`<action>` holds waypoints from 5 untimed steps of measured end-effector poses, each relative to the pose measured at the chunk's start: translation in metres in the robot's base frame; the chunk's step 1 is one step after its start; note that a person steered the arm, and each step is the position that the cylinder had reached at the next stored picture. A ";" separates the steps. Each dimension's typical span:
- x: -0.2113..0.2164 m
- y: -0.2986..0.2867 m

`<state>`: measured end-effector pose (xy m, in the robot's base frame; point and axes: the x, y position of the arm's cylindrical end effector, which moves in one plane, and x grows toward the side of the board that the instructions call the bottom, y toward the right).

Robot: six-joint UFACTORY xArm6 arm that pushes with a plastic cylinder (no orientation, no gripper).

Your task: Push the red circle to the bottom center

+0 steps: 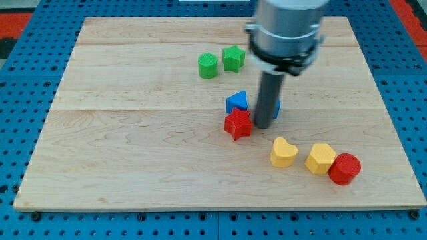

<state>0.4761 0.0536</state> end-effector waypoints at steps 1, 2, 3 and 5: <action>0.004 -0.068; 0.009 -0.128; 0.069 -0.085; 0.142 0.086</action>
<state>0.6185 0.1400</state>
